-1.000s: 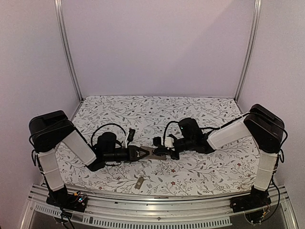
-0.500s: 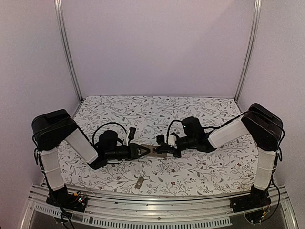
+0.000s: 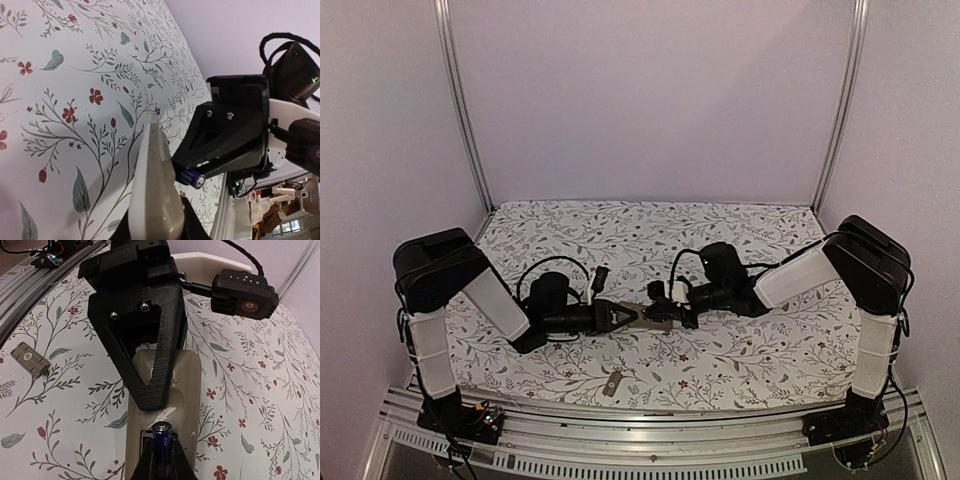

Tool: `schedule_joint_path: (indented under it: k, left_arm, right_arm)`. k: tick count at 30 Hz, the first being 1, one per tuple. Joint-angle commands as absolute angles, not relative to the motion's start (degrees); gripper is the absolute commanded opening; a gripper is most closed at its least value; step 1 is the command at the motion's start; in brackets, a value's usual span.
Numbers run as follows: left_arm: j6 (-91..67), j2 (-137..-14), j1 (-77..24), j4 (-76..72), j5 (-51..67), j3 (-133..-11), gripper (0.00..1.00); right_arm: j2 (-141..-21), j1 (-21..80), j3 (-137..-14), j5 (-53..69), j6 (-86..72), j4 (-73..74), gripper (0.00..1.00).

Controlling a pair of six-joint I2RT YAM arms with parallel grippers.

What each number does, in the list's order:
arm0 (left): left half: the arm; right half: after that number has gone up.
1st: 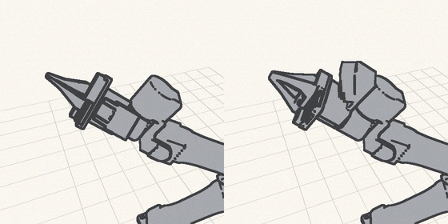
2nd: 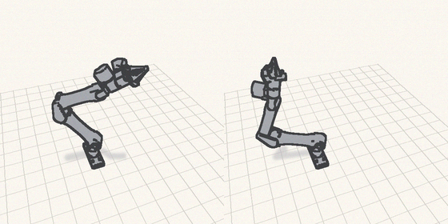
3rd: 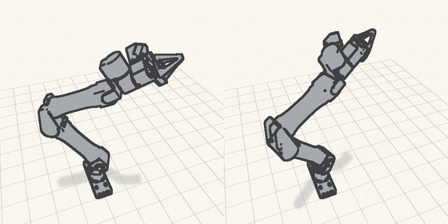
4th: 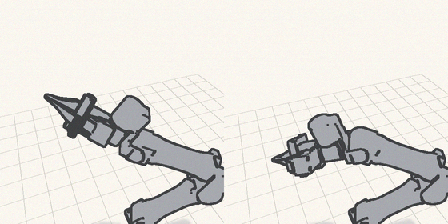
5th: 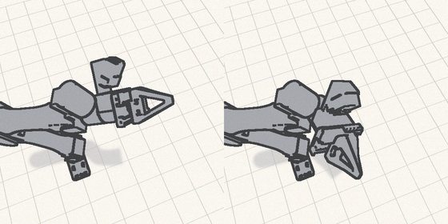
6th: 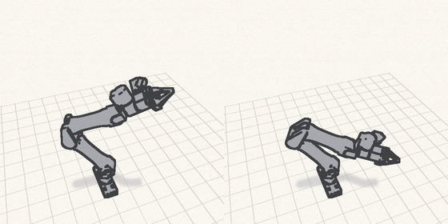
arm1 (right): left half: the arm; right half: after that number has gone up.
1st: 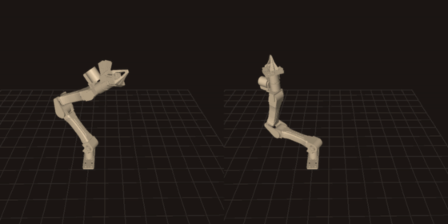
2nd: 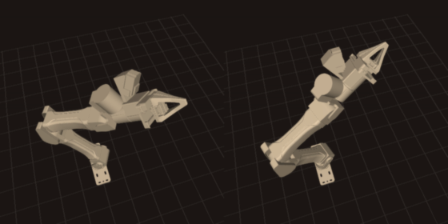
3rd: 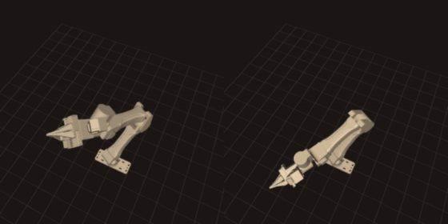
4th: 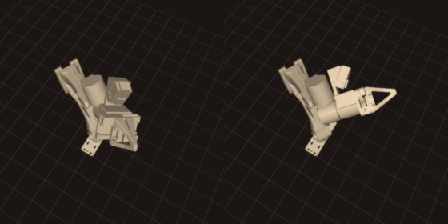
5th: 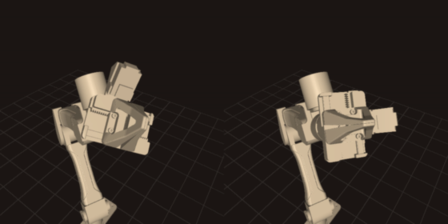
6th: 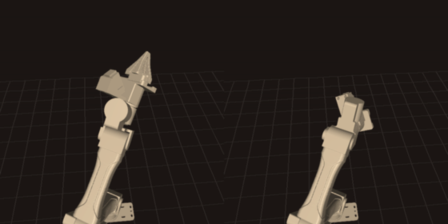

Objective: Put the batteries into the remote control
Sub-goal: Place the battery in the battery compartment.

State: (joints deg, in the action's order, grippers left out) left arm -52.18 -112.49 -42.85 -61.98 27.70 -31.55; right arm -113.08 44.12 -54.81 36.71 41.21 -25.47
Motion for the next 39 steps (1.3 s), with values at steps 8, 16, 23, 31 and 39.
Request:
schedule_joint_path:
  k: [8,16,23,31,39]
  left_arm:
    - [-51.30,-115.13,-42.60,-57.96,29.99,-31.96,0.00]
    - [-51.24,-114.98,-42.54,-58.13,29.93,-31.74,0.00]
    - [-51.31,-115.04,-42.54,-58.27,30.03,-31.72,0.00]
    - [-51.25,-115.22,-42.58,-58.34,30.28,-31.82,0.00]
    - [-51.24,-115.38,-42.43,-58.58,30.40,-31.73,0.00]
  right_arm:
    - [-115.16,43.95,-52.45,32.42,40.33,-23.78,0.05]
    - [-114.58,43.68,-51.17,31.30,40.04,-23.47,0.11]
    - [-113.58,43.59,-50.80,30.71,39.23,-23.03,0.15]
    - [-111.83,43.59,-51.18,29.37,37.48,-22.94,0.15]
    - [-110.83,43.62,-53.71,32.86,36.11,-20.84,0.21]
